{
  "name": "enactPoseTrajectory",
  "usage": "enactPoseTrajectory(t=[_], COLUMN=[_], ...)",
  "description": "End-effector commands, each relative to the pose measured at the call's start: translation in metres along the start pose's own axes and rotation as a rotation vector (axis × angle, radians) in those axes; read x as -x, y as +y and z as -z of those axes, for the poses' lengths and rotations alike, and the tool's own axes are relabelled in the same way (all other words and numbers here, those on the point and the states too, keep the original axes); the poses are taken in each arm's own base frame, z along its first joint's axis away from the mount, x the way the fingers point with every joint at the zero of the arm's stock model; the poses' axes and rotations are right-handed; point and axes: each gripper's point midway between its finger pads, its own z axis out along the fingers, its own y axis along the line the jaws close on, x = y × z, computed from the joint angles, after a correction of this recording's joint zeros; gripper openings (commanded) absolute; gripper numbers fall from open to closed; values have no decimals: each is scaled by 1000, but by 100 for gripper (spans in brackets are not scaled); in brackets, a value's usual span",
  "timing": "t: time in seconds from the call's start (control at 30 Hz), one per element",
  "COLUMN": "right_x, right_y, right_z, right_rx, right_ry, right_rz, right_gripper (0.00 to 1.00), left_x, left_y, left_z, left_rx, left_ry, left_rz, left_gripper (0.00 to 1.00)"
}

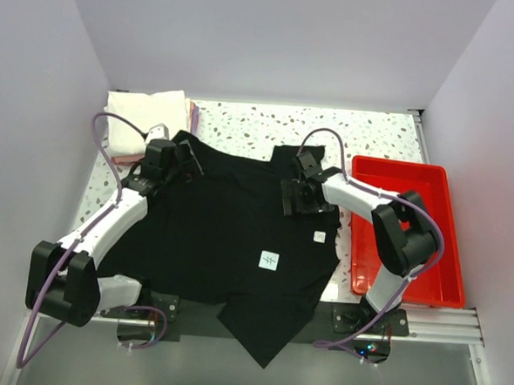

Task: Fold and stack the t-shirts
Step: Flatten the tshirt out

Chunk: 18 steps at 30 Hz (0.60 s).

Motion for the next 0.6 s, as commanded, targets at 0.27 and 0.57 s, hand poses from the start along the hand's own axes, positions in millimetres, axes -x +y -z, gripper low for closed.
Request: enactPoseTrajectory(t=[0.27,0.57], right_x=[3,27], right_y=[-44,-73], right_z=[-18,-37], right_rx=[-155,-210], right_ry=[21,54], right_rz=[-51,-62], right_gripper=[99,99], left_x=[-32,-91], left_y=[-21,-39], left_z=[-15,-33], left_rx=[-118,-88], left_ry=[63,185], left_rz=[0,-71], left_gripper=[100,100])
